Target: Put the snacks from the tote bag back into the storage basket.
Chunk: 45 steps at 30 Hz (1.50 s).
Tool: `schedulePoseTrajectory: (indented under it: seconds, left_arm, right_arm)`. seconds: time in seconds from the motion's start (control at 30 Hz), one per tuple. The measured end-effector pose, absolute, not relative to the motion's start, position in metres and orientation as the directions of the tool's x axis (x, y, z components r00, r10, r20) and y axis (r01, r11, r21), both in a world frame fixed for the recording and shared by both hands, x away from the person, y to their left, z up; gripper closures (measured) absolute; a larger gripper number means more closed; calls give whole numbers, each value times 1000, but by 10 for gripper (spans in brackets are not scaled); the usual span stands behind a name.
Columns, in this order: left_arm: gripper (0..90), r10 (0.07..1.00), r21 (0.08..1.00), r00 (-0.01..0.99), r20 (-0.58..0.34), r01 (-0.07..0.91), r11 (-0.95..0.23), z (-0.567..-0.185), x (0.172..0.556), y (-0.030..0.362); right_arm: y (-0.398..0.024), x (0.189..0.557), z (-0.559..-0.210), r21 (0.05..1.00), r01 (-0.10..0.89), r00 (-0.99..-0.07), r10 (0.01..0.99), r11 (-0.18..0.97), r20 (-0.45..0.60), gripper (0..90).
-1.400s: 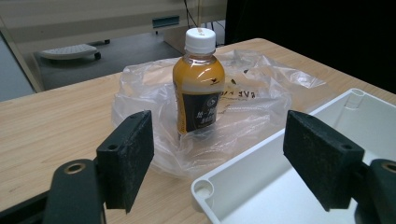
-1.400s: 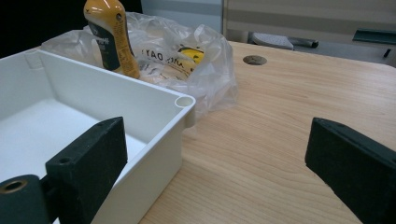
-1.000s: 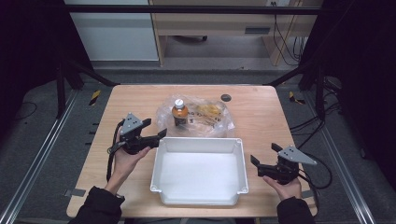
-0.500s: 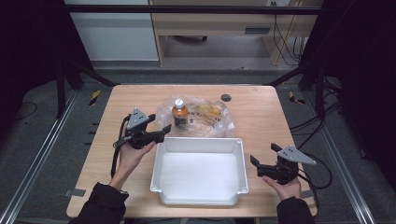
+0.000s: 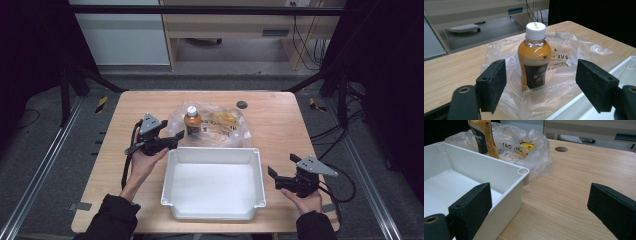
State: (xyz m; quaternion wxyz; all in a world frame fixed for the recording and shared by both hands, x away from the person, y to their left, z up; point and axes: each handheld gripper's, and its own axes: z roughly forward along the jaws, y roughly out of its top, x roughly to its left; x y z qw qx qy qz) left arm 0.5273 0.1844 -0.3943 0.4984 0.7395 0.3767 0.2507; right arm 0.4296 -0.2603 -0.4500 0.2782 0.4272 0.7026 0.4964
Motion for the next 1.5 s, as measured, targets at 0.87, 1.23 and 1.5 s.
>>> schedulePoseTrajectory:
  seconds: [0.87,1.23,1.5]
  left_arm:
    - [252,799,934,600,35,266,-240,-370,552,156]
    - [261,807,935,589,35,266,-234,-369,563,150]
    - [266,817,930,575,41,277,-241,-374,573,144]
  right_arm:
    - [-260,431,-451,934,327,-485,874,145,35,60]
    - [-260,431,-451,934,328,-487,873,143,37,60]
    - [-260,431,-451,934,329,-486,873,142,38,60]
